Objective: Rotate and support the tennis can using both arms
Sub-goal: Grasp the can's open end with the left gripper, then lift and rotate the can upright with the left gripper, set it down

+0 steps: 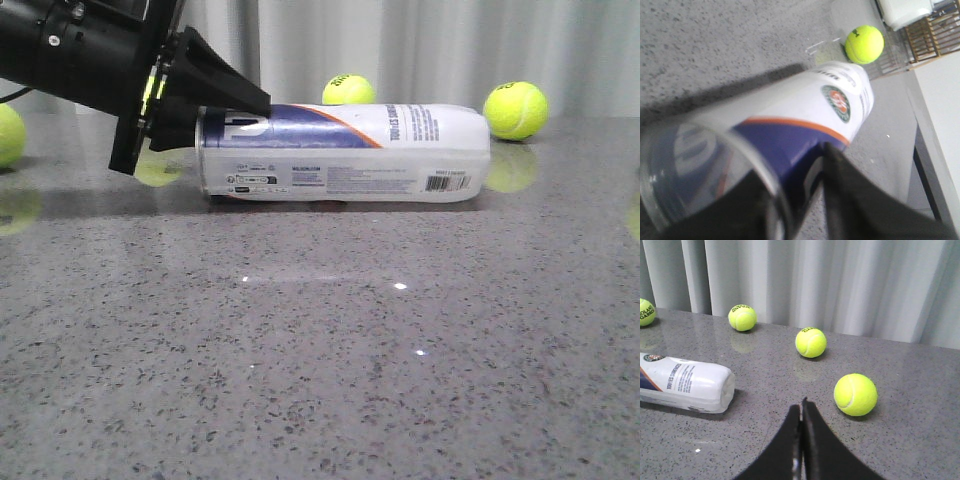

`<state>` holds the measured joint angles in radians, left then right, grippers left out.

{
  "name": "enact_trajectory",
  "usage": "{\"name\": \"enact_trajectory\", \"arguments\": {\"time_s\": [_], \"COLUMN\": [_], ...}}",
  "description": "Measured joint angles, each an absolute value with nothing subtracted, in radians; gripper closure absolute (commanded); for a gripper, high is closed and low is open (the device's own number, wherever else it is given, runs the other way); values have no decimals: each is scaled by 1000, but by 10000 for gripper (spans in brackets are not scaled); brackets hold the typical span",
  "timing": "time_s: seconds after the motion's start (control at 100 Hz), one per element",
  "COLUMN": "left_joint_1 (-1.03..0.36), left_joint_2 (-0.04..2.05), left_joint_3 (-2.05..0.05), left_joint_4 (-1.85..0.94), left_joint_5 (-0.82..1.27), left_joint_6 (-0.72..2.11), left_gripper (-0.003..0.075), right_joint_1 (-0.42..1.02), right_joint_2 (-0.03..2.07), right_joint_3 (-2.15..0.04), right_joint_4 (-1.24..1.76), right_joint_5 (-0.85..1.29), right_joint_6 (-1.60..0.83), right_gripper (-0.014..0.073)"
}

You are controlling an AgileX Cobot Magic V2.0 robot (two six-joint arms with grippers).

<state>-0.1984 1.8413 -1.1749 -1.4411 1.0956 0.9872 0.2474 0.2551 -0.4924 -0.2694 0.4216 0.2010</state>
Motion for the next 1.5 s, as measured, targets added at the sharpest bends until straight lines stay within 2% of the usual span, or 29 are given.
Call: {"name": "enact_trajectory", "arguments": {"time_s": [0.27,0.48,0.67,0.95,1.16,1.5], "left_joint_1": [-198,-163,-106,-79,-78,-110], "left_joint_2": [1821,1690,1460,1193,1104,1098], "left_joint_3": [-1178,-1178,-1182,-1293,-1332,-1323], "left_joint_4": [-1483,-1387,-1170,-706,-493,-236], "left_joint_5": [1199,1182,1186,1236,1258,1264], "left_joint_6": [1079,1091,1039,744,573,362], "left_gripper": [741,741,741,741,741,741], "right_joint_1": [247,247,247,247,247,247], "right_joint_2": [255,255,255,255,255,255], "right_joint_3": [-492,-492,-492,-492,-492,-492], "right_joint_4": [-269,-269,-269,-269,-269,-269], "right_joint_5": [422,422,422,422,422,422], "right_joint_6": [201,201,201,201,201,201], "right_gripper": [663,663,663,663,663,663]}}
